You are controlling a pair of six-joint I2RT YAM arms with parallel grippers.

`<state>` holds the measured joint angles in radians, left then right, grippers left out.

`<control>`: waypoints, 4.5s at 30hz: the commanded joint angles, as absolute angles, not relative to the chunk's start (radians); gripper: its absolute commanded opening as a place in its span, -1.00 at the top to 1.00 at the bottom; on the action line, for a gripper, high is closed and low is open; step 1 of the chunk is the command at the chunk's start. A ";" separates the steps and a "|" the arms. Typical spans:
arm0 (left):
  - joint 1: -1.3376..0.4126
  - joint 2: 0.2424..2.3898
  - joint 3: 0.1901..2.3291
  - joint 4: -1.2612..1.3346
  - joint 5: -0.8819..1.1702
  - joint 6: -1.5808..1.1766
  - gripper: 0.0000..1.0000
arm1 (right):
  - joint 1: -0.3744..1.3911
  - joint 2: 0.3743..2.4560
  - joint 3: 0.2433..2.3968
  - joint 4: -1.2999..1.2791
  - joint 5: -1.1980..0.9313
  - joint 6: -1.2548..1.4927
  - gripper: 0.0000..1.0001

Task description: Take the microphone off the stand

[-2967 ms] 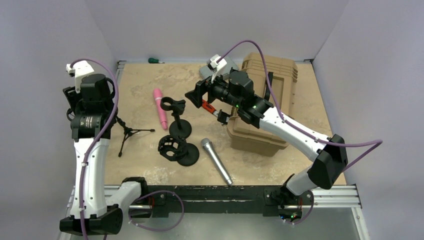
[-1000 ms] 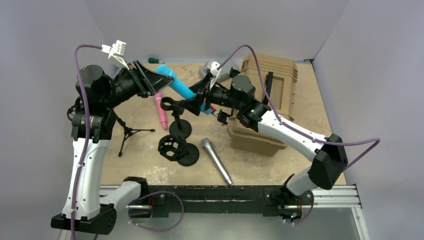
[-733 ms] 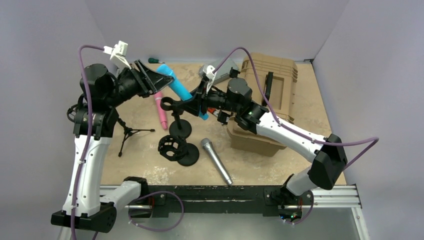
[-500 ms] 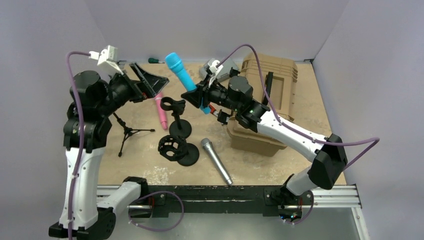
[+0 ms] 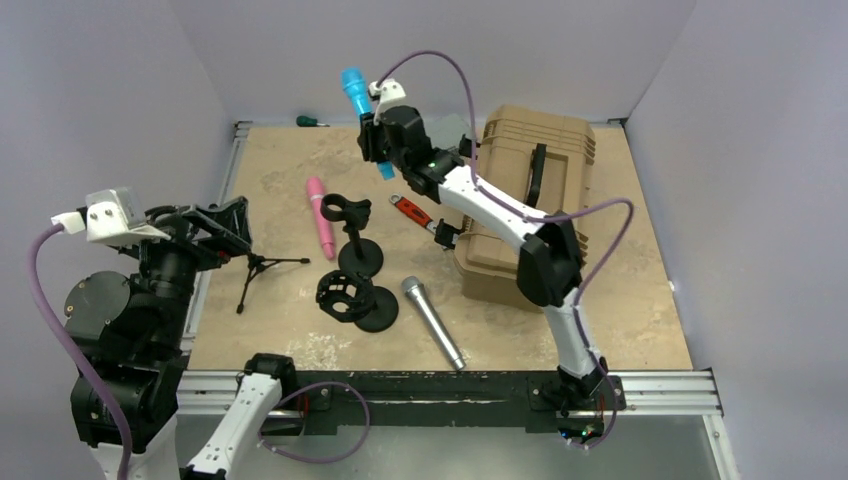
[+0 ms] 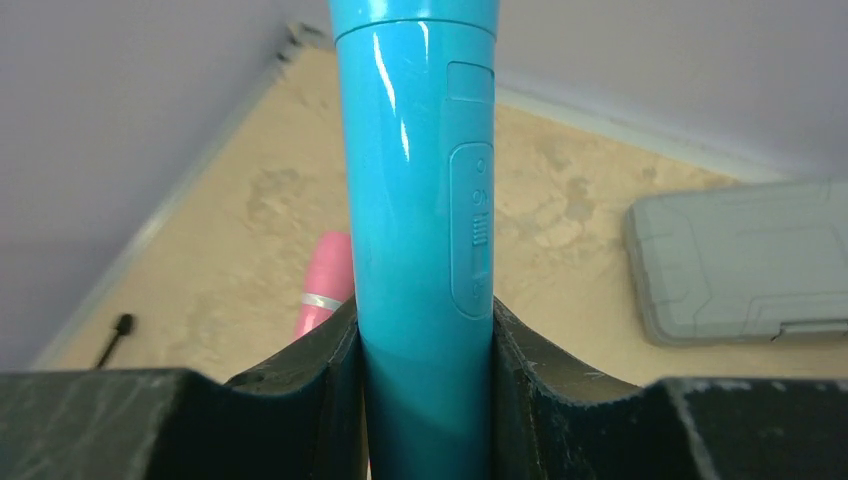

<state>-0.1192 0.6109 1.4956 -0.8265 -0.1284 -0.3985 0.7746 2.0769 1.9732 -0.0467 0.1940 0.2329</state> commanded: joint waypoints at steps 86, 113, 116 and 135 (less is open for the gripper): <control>-0.122 0.643 1.402 -1.145 -0.420 -0.498 -1.00 | 1.106 1.835 1.768 0.176 -0.091 0.628 -0.24; -0.038 0.935 1.202 -0.943 -0.621 -0.841 -0.48 | 1.078 1.472 1.401 0.257 0.180 0.471 -0.27; -0.039 0.925 1.108 -0.856 -0.580 -0.795 -0.56 | 1.074 1.465 1.391 0.267 0.173 0.469 -0.27; -0.063 0.923 0.719 -0.551 -0.806 -0.912 -0.21 | 1.050 1.430 1.322 0.309 0.126 0.462 -0.27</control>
